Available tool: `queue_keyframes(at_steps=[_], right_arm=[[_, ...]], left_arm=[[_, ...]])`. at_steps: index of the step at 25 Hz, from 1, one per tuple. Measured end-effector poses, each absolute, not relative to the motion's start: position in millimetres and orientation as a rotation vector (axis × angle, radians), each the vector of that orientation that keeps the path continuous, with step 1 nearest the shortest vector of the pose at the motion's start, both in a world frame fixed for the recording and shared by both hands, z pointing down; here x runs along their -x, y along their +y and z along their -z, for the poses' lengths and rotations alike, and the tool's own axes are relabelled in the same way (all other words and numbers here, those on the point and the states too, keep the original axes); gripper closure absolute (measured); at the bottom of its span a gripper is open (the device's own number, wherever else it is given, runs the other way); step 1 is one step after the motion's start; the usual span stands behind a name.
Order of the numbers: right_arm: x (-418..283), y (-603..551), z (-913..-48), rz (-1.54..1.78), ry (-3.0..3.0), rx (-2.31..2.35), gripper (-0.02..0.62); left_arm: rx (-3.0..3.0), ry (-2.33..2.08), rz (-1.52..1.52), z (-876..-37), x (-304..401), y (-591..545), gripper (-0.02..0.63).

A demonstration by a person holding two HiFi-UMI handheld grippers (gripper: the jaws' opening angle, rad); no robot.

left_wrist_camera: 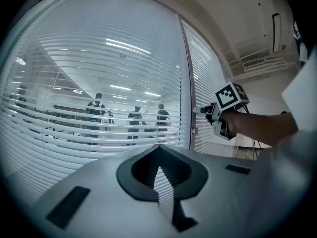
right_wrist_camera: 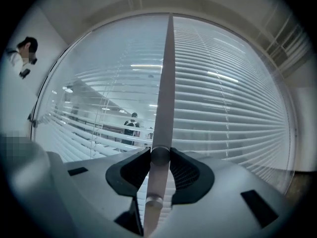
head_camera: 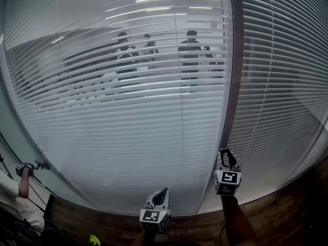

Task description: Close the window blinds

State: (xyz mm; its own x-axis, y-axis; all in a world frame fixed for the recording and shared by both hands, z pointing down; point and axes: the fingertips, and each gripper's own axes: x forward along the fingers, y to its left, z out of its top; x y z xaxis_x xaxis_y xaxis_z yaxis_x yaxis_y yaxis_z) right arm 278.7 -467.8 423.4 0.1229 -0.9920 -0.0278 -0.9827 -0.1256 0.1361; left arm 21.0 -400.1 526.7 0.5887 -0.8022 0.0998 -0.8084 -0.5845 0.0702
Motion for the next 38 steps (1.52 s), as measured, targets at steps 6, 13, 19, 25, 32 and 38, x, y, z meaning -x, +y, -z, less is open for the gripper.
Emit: queue_keyframes(at_steps=[6,13,19,25,32,38], right_arm=[[-271,-472,-424,0.447,-1.836,-2.069,0.469],[-265,-468,-427,0.771,-1.537,-1.812,0.469],[-263,-472,-433,0.989,-1.289,-1.548,0.469],[-264,-473,-437,1.153,-1.091,-1.291,0.469],[-260,-471,-437,1.169,-1.064,-1.231,0.469],[-260,-467,-438,1.158,-1.09,-1.281,0.469]], left_arm=[[-2.72,-1.375,-0.076,-525,-25,-404,0.606],[-2.725,-1.386,-0.082,-530,-27,-400,0.606],[-2.699,-1.374,-0.063,-530,-26,-401,0.606],[-2.71,-1.362,-0.07,-529,-33,-399,0.606],[-2.707,-1.356,-0.079,-523,-33,-390,0.606],[-2.697,-1.344,-0.057,-520,-34,-384,0.606]])
